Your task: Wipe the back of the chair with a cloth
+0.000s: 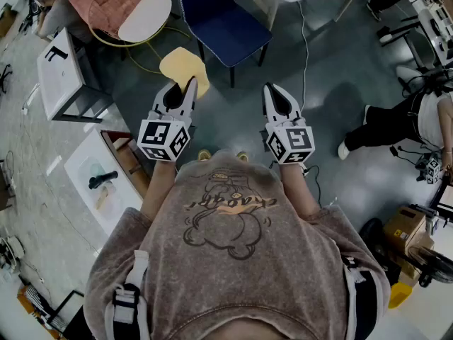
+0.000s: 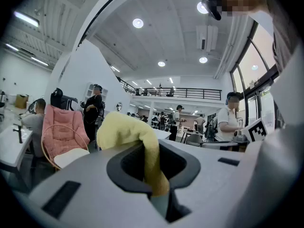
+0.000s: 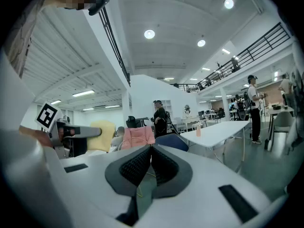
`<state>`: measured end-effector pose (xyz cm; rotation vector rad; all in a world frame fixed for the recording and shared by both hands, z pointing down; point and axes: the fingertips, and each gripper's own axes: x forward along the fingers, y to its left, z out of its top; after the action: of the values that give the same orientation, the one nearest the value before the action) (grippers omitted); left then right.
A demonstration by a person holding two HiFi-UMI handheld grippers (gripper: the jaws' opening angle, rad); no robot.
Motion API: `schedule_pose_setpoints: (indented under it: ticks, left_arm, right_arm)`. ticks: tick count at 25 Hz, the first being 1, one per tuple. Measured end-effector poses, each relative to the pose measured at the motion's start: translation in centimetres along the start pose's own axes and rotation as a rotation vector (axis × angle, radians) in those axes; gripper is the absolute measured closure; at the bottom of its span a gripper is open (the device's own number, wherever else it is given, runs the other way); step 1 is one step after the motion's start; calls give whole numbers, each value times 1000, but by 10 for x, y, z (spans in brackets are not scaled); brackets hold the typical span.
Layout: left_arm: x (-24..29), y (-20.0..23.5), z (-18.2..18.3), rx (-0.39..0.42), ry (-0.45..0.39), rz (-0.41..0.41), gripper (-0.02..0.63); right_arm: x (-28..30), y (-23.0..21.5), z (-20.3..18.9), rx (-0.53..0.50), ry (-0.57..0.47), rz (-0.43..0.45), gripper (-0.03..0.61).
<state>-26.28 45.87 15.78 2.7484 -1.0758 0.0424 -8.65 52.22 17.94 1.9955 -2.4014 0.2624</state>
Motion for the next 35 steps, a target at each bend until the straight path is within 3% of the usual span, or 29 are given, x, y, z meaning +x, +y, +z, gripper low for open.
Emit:
schedule_pose_setpoints:
  ticks: [11,27,35]
  left_arm:
    - [-2,15,5,15,-7,-5,560]
    - [-8,43,-14,10,15,-104,560]
    - [25,58,-16,0,-5,-98,560]
  right_arm:
    - [3,17,9,-40,-48,41,551]
    - [4,16,-12,-28,-54,-161,551]
    - [38,-6,-12,-29,-60,-149,551]
